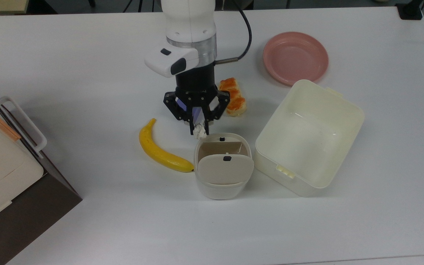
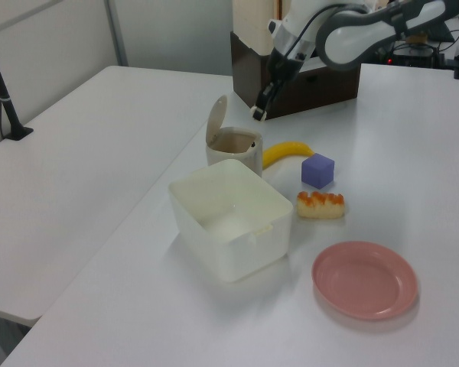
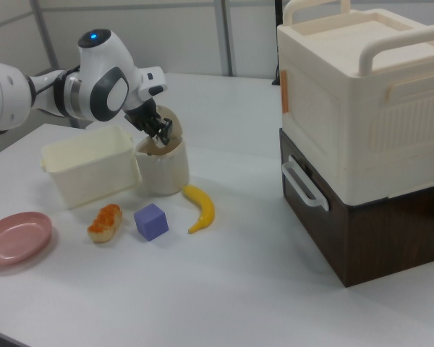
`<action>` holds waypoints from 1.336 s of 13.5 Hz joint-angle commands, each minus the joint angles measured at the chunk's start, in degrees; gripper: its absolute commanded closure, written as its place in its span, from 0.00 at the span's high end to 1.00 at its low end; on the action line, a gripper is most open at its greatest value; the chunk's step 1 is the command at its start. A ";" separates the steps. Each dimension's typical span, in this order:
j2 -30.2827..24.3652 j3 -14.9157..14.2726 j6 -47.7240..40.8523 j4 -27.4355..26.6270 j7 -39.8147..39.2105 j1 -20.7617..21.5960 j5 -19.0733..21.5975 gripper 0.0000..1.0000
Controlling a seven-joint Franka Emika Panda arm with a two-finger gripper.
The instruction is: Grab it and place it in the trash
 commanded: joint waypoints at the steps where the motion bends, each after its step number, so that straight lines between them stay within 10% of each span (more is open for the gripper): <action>1: 0.48 -0.38 0.64 1.58 6.41 0.88 -0.47 1.00; 18: -12.44 -1.43 -38.20 2.46 -3.87 -4.48 0.05 1.00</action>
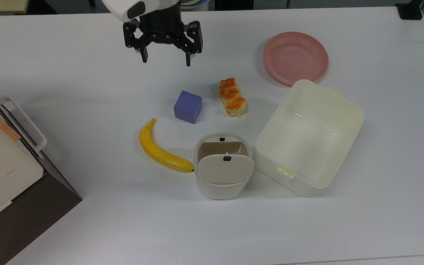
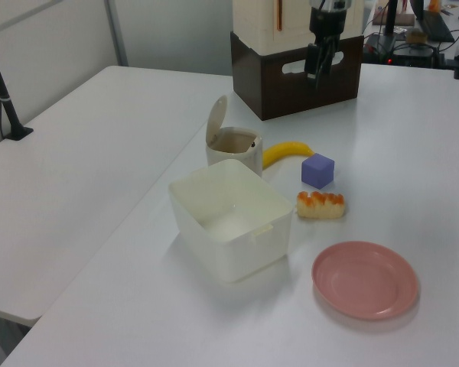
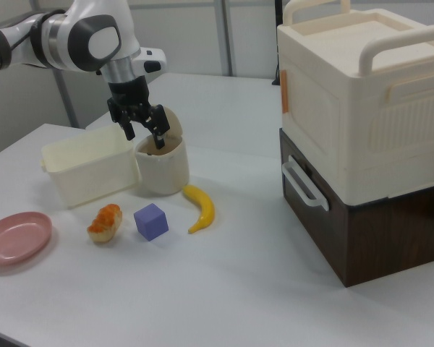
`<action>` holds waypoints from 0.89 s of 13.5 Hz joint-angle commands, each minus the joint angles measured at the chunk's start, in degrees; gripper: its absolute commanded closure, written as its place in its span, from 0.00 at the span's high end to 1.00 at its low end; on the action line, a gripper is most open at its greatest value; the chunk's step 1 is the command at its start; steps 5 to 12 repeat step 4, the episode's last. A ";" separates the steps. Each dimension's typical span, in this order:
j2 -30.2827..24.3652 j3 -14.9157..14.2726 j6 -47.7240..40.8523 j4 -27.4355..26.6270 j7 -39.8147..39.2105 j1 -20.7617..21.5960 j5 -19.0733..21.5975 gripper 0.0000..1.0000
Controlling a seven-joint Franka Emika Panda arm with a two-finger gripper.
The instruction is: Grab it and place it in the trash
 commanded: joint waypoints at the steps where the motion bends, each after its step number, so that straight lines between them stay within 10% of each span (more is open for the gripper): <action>1: -1.65 -0.72 -2.77 -1.25 -0.77 0.20 0.53 1.00; 12: -1.65 -1.07 -2.69 -1.42 -0.24 0.46 0.62 1.00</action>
